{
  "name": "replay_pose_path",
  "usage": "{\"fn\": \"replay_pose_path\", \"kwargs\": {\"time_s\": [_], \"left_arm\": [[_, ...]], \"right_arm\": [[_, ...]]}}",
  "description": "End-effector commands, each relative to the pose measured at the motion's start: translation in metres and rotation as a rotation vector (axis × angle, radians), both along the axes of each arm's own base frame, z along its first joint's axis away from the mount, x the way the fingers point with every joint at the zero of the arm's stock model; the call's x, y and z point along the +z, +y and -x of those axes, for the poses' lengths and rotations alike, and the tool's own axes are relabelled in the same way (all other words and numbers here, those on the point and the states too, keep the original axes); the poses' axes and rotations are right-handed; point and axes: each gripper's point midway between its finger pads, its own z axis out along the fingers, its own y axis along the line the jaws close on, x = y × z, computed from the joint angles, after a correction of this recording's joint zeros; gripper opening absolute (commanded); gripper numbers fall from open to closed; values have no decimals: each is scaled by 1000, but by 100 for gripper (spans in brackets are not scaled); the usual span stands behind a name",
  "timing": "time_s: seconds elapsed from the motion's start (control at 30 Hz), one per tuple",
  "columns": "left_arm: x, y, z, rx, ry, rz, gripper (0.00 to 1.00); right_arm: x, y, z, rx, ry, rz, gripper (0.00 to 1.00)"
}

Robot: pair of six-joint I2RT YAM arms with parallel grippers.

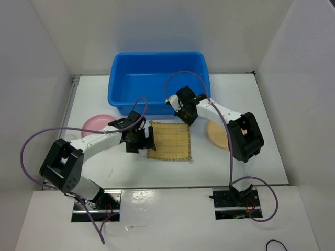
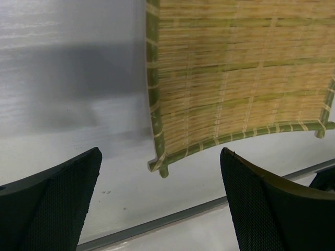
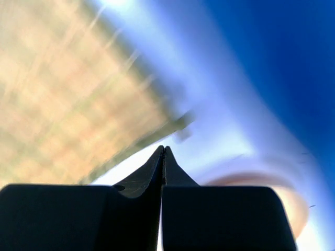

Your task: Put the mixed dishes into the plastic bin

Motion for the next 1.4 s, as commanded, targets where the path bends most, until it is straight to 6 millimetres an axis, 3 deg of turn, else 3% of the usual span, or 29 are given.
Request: {"fn": "replay_pose_path", "kwargs": {"time_s": [0.0,0.07,0.2,0.33,0.43,0.73,0.87,0.97,1.0,1.07,1.1,1.3,1.33,1.37], "left_arm": [[-8,2,-6,75,11,1,100],[-16,0,-6,70,25,6,100],[-29,-3,-5,76,57,27,100],[-34,-6,-14,84,38,66,100],[-38,-16,-14,67,42,123,100],[-20,-56,-18,-17,-29,366,100],[-33,-65,-9,-33,11,418,99],[-31,-70,-6,-56,8,464,88],[-30,-71,-8,-59,-3,470,72],[-23,-72,-5,-75,-14,467,59],[-19,-71,-7,-76,-29,459,47],[8,-68,-7,-74,-83,446,18],[15,-67,-5,-75,-88,449,4],[18,-66,-3,-67,-84,453,0]], "right_arm": [[0,4,51,115,72,9,0],[-17,-1,69,130,116,49,0],[-27,2,88,152,182,54,0],[-30,9,89,135,185,32,0],[-43,10,94,139,209,70,0],[-60,7,108,132,260,88,0],[-63,7,114,129,282,75,0],[-65,8,116,123,289,65,0],[-67,7,120,125,303,64,0],[-64,8,119,126,294,58,0],[-64,8,119,126,294,58,0],[-56,7,118,120,281,35,0],[-52,5,115,112,271,27,0],[-49,7,115,107,269,12,0]]}}
